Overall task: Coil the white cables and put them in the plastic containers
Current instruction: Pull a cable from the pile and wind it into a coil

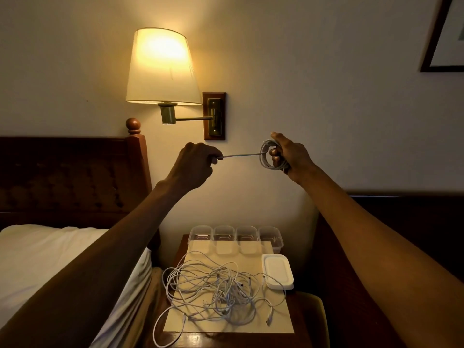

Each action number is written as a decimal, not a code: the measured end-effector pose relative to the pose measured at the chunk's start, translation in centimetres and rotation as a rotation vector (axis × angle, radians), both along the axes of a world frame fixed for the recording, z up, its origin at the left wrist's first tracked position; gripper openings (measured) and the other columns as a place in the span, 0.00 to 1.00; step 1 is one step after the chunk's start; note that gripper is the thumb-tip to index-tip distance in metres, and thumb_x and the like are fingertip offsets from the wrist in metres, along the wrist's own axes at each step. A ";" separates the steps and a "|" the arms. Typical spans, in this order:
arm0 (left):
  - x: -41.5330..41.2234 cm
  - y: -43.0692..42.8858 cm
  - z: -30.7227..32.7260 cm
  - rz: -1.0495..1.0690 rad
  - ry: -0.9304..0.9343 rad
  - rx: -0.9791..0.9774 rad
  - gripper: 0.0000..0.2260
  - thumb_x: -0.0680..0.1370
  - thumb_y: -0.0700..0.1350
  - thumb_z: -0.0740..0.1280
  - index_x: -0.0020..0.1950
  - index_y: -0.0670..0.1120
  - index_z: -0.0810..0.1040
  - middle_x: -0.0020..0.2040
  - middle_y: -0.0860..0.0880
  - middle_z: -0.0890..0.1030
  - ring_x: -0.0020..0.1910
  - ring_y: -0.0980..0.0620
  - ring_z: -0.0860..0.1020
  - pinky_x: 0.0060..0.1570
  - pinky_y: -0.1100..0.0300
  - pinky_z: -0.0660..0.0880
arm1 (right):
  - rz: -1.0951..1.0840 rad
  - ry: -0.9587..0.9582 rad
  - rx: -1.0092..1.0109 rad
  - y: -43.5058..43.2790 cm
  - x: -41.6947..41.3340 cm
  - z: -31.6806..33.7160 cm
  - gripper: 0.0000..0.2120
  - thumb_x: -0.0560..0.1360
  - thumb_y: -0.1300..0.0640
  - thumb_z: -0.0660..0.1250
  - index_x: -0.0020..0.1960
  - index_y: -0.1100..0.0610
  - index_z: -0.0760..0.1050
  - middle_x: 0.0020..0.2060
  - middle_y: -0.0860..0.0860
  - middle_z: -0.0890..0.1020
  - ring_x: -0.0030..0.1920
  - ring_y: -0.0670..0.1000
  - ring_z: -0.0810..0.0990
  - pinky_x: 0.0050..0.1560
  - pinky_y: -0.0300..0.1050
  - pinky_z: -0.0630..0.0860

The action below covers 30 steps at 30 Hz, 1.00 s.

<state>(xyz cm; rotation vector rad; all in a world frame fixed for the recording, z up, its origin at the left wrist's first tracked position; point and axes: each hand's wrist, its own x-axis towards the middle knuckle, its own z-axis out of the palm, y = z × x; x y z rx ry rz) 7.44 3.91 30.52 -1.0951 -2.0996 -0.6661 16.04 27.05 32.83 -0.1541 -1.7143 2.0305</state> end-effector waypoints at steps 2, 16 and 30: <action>-0.1 -0.4 -0.3 0.011 0.025 0.000 0.13 0.75 0.30 0.66 0.55 0.42 0.84 0.45 0.47 0.85 0.42 0.53 0.82 0.48 0.57 0.80 | -0.031 -0.010 0.013 0.2 -0.2 -0.1 0.14 0.77 0.48 0.69 0.41 0.59 0.77 0.29 0.52 0.77 0.25 0.45 0.73 0.28 0.35 0.73; -0.2 1.7 -1.8 -0.019 -0.552 0.377 0.08 0.78 0.37 0.66 0.54 0.44 0.83 0.48 0.46 0.84 0.46 0.48 0.83 0.48 0.56 0.80 | 0.136 -0.057 -0.024 -1.9 -0.7 -1.3 0.14 0.76 0.49 0.70 0.44 0.61 0.77 0.29 0.51 0.75 0.24 0.44 0.69 0.27 0.33 0.69; 3.9 6.0 -1.5 -0.697 -1.522 1.025 0.12 0.78 0.32 0.65 0.60 0.35 0.78 0.57 0.36 0.81 0.51 0.45 0.83 0.49 0.56 0.81 | 0.131 0.093 -0.108 -2.6 -0.3 -0.9 0.11 0.79 0.50 0.65 0.43 0.57 0.75 0.26 0.48 0.70 0.23 0.44 0.65 0.25 0.33 0.67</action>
